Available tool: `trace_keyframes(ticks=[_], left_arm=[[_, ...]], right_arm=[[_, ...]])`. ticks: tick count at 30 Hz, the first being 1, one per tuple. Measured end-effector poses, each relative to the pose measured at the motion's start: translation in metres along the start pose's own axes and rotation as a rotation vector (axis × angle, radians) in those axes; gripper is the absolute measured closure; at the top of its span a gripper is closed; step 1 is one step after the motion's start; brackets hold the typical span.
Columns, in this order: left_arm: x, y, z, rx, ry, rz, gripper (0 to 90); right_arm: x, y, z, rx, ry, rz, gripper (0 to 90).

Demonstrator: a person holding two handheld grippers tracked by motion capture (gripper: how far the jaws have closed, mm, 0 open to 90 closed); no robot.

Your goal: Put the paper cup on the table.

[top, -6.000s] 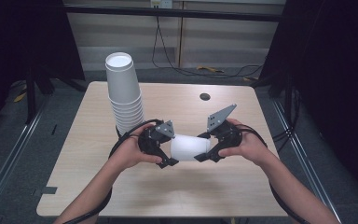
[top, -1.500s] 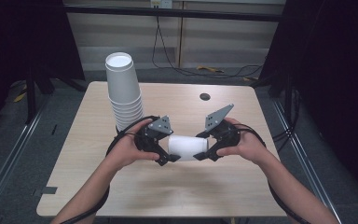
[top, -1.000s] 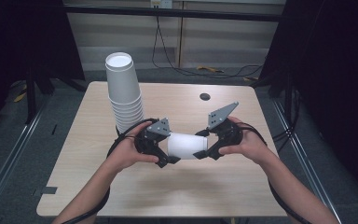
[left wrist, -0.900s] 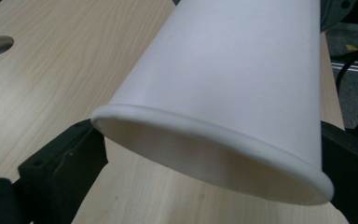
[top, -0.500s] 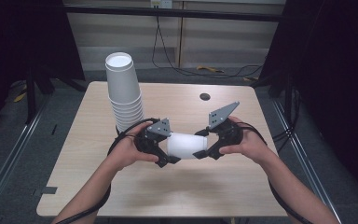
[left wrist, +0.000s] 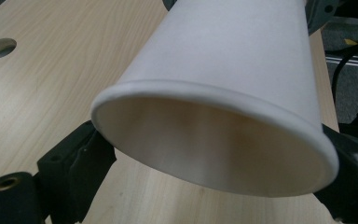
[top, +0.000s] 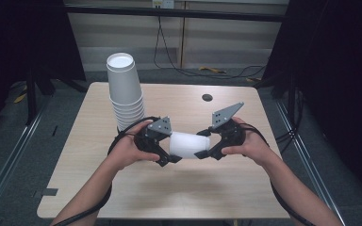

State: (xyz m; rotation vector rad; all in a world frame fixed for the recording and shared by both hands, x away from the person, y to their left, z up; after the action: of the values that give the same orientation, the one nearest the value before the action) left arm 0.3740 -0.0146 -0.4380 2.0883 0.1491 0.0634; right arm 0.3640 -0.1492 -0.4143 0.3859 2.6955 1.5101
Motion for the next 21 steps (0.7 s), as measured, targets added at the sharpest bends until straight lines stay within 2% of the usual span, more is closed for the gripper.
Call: trace_keyframes(ticks=[2, 7, 14, 17, 21], left_arm=[[0.0003, -0.0004, -0.0006, 0.014, 0.001, 0.01, 9.9], [0.0002, 0.0008, -0.0026, 0.02, 0.003, -0.004, 11.6], [-0.0017, 0.0009, -0.0033, 0.05, -0.002, -0.006, 13.0], [-0.0023, 0.0005, -0.0025, 0.063, -0.003, 0.006, 13.2], [-0.0036, 0.0012, -0.0021, 0.06, -0.005, -0.001, 14.1]], right_arm=[[0.0, -0.0007, 0.0004, 0.0, 0.003, -0.003, 25.6], [-0.001, -0.0007, 0.0012, -0.02, -0.006, -0.005, 24.9], [-0.0009, -0.0012, 0.0019, -0.017, -0.006, -0.005, 24.1], [0.0001, -0.002, 0.0027, -0.009, -0.014, -0.009, 23.3], [-0.0013, -0.0038, 0.0027, -0.006, -0.022, 0.007, 21.3]])
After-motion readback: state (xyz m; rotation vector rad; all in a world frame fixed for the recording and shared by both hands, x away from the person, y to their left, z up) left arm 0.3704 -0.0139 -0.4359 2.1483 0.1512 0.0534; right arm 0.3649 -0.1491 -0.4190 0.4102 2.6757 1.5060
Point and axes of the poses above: each handheld gripper's, and its own axes: z roughly forward along the jaws, y roughly out of its top, x roughly to its left, the point moved 8 cm from there along z, roughly forward along the jaws, and after that the axes turned 10 degrees about -x, right-handed, at the moved point
